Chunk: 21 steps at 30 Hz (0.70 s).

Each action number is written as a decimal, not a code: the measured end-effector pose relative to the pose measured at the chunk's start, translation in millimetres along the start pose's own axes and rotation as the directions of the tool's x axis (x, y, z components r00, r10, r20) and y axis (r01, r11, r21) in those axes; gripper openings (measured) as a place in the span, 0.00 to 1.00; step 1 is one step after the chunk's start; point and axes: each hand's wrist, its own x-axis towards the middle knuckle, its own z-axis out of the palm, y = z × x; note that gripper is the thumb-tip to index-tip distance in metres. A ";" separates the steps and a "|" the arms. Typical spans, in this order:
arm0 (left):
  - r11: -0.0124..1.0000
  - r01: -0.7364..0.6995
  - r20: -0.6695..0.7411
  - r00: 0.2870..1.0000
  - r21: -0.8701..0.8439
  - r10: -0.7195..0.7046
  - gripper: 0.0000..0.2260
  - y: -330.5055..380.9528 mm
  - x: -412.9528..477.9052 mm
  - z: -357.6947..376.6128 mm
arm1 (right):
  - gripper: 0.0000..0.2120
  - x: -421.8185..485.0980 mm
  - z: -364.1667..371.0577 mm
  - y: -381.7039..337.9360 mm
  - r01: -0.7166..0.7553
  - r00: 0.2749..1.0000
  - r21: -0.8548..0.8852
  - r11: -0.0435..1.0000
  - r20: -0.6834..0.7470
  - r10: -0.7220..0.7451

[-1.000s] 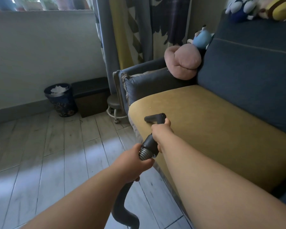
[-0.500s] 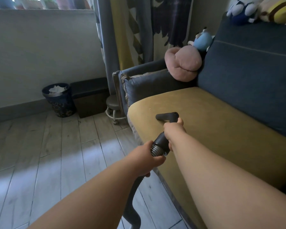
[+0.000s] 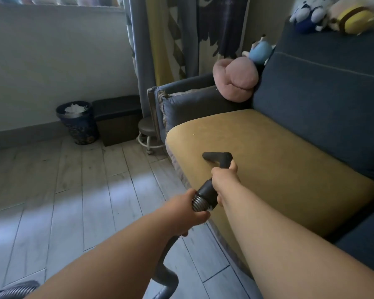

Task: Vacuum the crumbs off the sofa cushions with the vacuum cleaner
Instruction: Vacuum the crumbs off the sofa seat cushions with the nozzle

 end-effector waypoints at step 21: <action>0.999 0.004 -0.048 0.999 0.054 -0.001 0.17 9.4 91.1 -38.0 | 0.34 82.9 28.0 -47.2 -0.177 0.983 0.013 0.984 -0.034 0.178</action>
